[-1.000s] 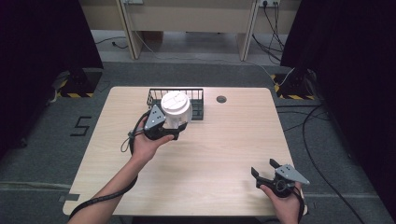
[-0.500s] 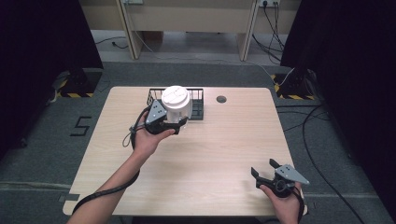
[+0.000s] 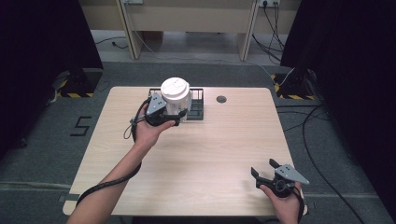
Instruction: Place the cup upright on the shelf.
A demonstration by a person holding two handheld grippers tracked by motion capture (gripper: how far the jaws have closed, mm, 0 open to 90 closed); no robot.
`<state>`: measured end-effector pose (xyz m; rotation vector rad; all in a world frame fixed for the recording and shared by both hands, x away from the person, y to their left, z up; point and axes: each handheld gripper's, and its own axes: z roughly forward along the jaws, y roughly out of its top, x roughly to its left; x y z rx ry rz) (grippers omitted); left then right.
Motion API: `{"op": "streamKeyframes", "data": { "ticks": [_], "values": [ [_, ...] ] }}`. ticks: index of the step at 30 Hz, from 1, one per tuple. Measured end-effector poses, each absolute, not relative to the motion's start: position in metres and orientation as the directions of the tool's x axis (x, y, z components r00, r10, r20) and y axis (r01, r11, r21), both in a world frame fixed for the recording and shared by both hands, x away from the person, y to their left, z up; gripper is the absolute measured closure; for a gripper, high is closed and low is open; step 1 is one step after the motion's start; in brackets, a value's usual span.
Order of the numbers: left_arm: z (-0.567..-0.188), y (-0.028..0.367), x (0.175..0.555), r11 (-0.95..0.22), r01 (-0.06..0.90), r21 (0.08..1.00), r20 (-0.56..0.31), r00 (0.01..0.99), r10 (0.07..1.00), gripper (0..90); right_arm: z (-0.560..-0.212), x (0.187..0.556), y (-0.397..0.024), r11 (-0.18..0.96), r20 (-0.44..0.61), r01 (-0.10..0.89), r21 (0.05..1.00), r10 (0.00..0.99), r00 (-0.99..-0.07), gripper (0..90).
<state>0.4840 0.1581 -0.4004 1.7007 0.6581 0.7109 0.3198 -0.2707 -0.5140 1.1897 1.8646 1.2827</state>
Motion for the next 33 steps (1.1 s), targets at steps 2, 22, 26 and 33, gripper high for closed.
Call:
{"op": "streamKeyframes", "data": {
  "ticks": [2, 22, 26, 33],
  "values": [
    [-0.4, 0.158, 0.488, -0.223, 0.069, 0.972, 0.124, 0.658, 0.743, 17.7, -0.514, 0.32, -0.271, 0.141, 0.026, 0.345, 0.928, 0.899, -0.436, 15.8],
    [-0.385, 0.165, 0.527, -0.204, 0.09, 0.975, 0.111, 0.598, 0.793, 17.7, -0.514, 0.32, -0.271, 0.14, 0.026, 0.345, 0.928, 0.9, -0.435, 15.8],
    [-0.382, 0.165, 0.538, -0.206, 0.093, 0.974, 0.114, 0.587, 0.802, 17.7, -0.514, 0.32, -0.271, 0.139, 0.027, 0.344, 0.929, 0.9, -0.435, 15.9],
    [-0.378, 0.163, 0.553, -0.202, 0.104, 0.974, 0.11, 0.563, 0.819, 17.6, -0.514, 0.32, -0.271, 0.134, 0.032, 0.344, 0.929, 0.9, -0.435, 15.9]
  ]
}}
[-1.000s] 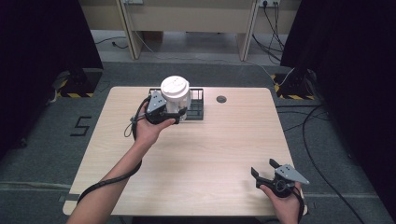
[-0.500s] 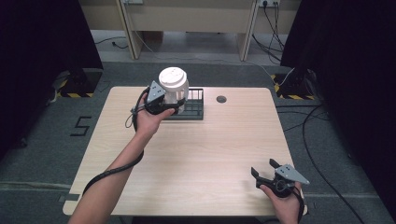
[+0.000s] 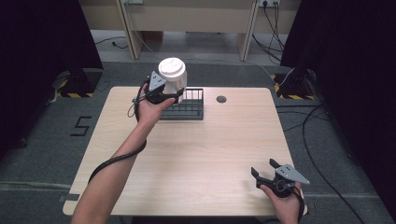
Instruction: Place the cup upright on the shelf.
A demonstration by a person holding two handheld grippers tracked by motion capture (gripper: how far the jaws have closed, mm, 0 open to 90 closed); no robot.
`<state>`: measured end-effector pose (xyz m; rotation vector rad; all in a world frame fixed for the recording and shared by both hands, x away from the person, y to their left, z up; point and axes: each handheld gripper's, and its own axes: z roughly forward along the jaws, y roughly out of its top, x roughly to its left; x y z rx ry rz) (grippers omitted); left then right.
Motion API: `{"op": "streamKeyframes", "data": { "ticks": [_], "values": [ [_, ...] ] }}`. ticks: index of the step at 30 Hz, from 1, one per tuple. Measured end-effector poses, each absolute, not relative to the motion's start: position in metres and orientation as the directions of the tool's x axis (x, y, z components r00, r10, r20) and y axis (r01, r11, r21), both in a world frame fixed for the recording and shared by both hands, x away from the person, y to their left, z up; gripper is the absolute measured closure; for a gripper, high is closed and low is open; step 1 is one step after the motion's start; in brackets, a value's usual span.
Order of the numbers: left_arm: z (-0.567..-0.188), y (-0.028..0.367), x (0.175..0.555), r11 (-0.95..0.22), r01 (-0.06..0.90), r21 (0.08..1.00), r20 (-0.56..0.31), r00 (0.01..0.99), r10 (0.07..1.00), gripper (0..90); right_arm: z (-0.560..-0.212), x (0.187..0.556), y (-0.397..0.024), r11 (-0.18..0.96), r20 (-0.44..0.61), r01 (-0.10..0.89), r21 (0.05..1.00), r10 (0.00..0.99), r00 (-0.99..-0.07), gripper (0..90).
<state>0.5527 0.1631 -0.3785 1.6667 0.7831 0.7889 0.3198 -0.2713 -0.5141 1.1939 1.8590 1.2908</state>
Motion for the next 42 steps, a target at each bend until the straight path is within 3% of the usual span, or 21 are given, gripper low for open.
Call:
{"op": "streamKeyframes", "data": {
  "ticks": [15, 42],
  "values": [
    [-0.389, 0.155, 0.584, -0.194, 0.148, 0.97, 0.092, 0.515, 0.852, 17.6, -0.514, 0.32, -0.273, 0.128, 0.036, 0.338, 0.932, 0.897, -0.44, 15.8],
    [-0.429, 0.152, 0.602, -0.177, 0.265, 0.948, 0.035, 0.467, 0.883, 17.5, -0.514, 0.32, -0.273, 0.122, 0.044, 0.338, 0.933, 0.895, -0.444, 15.8]
  ]
}}
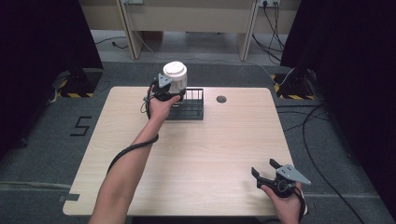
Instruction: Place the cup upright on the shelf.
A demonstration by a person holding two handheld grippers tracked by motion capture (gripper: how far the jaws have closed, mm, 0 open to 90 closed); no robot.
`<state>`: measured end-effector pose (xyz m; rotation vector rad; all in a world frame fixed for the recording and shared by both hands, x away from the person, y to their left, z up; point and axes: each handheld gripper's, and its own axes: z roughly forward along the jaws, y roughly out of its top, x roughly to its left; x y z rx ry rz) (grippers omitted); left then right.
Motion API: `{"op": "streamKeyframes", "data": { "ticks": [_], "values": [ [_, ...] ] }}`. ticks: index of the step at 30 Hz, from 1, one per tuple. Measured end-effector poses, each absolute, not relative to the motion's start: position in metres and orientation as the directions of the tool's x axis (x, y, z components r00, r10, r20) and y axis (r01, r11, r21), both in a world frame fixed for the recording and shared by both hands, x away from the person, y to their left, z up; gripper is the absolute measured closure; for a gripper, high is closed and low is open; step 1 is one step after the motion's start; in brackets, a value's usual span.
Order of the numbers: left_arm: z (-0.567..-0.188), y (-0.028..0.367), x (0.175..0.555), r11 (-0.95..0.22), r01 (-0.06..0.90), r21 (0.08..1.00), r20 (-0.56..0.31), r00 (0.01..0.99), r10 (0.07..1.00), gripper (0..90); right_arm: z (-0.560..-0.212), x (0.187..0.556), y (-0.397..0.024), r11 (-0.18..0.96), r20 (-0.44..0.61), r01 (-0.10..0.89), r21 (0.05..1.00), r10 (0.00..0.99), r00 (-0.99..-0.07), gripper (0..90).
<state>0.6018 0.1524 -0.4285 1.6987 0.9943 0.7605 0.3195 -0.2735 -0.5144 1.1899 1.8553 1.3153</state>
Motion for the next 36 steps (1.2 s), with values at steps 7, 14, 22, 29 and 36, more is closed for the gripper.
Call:
{"op": "streamKeyframes", "data": {
  "ticks": [7, 14, 22, 29, 36],
  "values": [
    [-0.438, 0.151, 0.603, -0.174, 0.294, 0.94, 0.019, 0.463, 0.886, 17.4, -0.514, 0.32, -0.273, 0.123, 0.044, 0.338, 0.933, 0.894, -0.445, 15.9],
    [-0.445, 0.15, 0.603, -0.166, 0.313, 0.935, 0.004, 0.46, 0.888, 17.4, -0.514, 0.32, -0.273, 0.128, 0.04, 0.338, 0.932, 0.894, -0.446, 15.8],
    [-0.448, 0.15, 0.604, -0.167, 0.324, 0.931, 0.0, 0.46, 0.888, 17.4, -0.514, 0.32, -0.273, 0.128, 0.039, 0.338, 0.932, 0.893, -0.448, 15.8],
    [-0.448, 0.15, 0.603, -0.175, 0.331, 0.927, 0.0, 0.467, 0.884, 17.1, -0.514, 0.32, -0.273, 0.132, 0.036, 0.337, 0.932, 0.893, -0.449, 15.8],
    [-0.449, 0.155, 0.603, -0.166, 0.331, 0.929, -0.013, 0.476, 0.879, 16.7, -0.514, 0.32, -0.272, 0.134, 0.035, 0.339, 0.931, 0.893, -0.449, 15.8]
  ]
}}
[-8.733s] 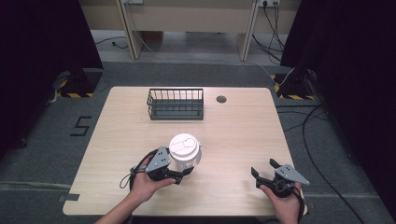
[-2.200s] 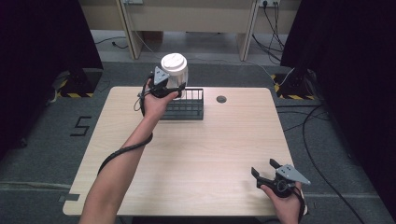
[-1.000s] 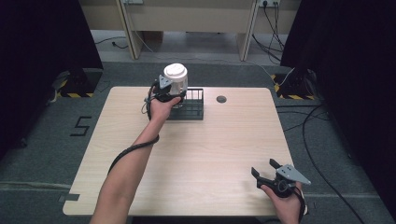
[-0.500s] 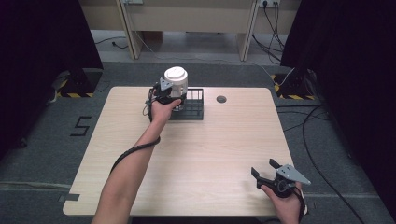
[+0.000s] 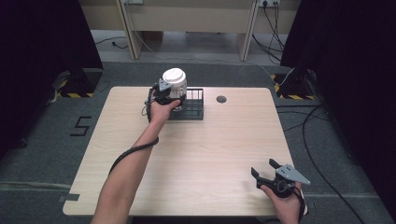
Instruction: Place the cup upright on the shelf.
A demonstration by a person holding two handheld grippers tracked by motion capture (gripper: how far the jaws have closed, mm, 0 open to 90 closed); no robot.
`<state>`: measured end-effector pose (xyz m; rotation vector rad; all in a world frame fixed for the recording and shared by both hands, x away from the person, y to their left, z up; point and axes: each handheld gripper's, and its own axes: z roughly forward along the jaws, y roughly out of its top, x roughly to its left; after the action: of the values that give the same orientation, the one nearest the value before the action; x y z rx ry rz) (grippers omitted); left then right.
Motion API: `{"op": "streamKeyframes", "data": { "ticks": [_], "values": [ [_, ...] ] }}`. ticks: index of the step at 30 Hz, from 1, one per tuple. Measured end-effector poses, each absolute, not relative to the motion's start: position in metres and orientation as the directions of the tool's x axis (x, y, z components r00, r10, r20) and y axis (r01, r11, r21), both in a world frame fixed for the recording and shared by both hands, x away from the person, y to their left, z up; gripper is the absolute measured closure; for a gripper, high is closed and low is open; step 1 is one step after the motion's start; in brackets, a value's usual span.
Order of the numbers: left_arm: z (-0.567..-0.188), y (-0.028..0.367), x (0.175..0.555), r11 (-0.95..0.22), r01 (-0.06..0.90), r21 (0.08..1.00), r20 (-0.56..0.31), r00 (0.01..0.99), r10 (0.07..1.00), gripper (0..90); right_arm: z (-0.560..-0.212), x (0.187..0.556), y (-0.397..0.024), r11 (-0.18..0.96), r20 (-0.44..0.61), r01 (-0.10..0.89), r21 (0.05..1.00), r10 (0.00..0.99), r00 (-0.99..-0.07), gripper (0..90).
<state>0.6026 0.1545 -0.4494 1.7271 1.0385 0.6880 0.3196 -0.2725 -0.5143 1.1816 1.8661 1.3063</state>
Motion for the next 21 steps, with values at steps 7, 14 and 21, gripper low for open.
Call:
{"op": "streamKeyframes", "data": {
  "ticks": [7, 14, 21],
  "values": [
    [-0.448, 0.157, 0.599, -0.15, 0.292, 0.945, -0.009, 0.479, 0.878, 14.5, -0.514, 0.32, -0.272, 0.135, 0.034, 0.338, 0.931, 0.892, -0.45, 15.8],
    [-0.444, 0.161, 0.593, -0.162, 0.269, 0.949, 0.01, 0.491, 0.871, 14.3, -0.514, 0.32, -0.272, 0.135, 0.036, 0.343, 0.93, 0.893, -0.449, 15.8],
    [-0.44, 0.166, 0.586, -0.164, 0.262, 0.951, 0.012, 0.497, 0.868, 14.3, -0.514, 0.32, -0.271, 0.137, 0.033, 0.342, 0.929, 0.893, -0.449, 15.9]
  ]
}}
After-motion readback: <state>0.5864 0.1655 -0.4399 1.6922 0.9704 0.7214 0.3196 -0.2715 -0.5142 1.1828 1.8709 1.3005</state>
